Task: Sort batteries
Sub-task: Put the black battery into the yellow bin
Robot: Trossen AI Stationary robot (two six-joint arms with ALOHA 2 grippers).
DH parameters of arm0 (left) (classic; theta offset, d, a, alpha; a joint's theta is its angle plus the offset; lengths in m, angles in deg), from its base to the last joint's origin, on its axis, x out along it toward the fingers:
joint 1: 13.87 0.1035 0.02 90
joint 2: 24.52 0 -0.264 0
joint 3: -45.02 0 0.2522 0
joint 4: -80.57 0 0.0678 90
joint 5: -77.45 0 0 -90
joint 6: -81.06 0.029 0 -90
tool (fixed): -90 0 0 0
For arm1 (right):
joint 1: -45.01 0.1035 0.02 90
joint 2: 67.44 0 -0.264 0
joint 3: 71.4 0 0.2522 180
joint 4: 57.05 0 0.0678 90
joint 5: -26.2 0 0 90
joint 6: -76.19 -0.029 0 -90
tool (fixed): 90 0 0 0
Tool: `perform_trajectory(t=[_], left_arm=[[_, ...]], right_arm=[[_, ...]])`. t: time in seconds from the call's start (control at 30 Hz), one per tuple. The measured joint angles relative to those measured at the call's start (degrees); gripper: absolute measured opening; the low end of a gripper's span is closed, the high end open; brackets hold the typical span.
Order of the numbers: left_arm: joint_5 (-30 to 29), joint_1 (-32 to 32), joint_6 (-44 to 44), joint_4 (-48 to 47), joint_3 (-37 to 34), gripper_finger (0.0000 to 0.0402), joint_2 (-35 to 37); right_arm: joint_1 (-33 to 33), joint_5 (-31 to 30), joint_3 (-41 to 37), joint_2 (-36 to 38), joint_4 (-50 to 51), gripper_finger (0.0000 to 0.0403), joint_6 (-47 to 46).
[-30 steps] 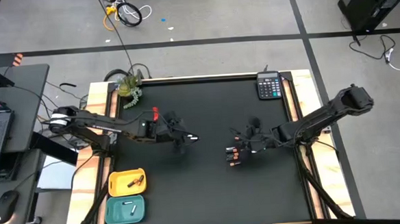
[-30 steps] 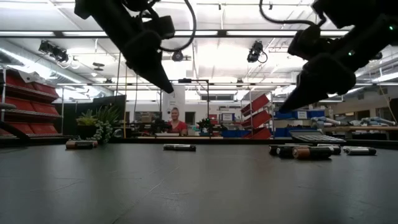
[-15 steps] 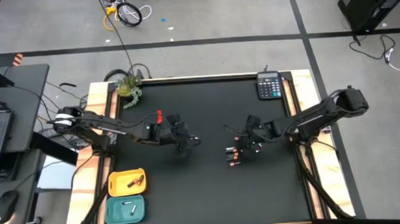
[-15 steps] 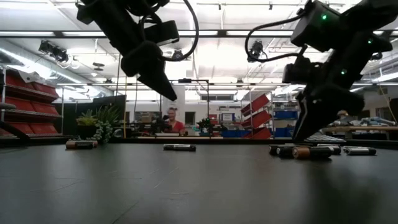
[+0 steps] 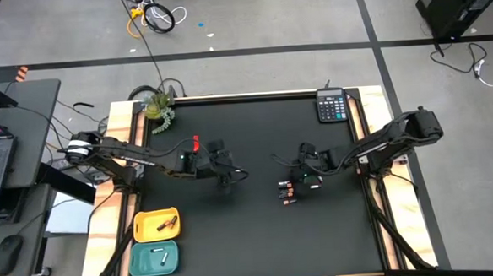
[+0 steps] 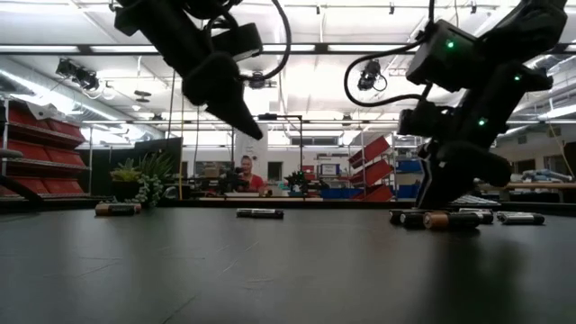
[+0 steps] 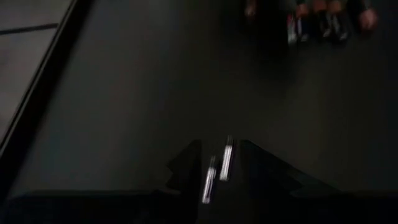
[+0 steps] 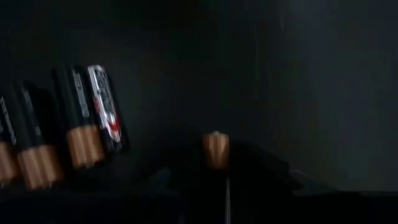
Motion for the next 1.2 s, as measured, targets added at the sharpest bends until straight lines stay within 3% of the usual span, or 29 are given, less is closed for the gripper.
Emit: perform_trajectory(t=[0.13,0.4,0.63,0.77,1.03,1.2], left_arm=[[0.42,-0.14,1.3,1.4,0.0,0.0117,0.02],[0.35,0.7,5.14,1.77,0.0,0.0117,0.02],[0.35,2.24,7.99,3.73,-0.47,0.0117,0.05],[1.57,3.04,7.21,16.88,-6.85,0.0117,0.07],[2.23,3.84,-1.45,55.58,-21.03,0.0126,-0.23],[2.27,3.6,-4.31,60.96,-20.67,0.0177,-1.88]], right_arm=[[-0.05,-0.64,-0.09,-1.4,-4.08,0.0048,2.93],[-1.02,-1.47,-0.39,-1.35,-8.43,0.0048,7.47],[-3.84,1.97,-0.37,-0.54,-24.81,0.0048,14.35],[-5.47,5.88,-0.46,-0.47,-35.1,0.0048,16.29],[-6.13,15.48,-0.46,-0.71,-58.64,0.0048,16.78],[-6.35,18.51,-0.42,-0.78,-67.41,0.0048,18.73]])
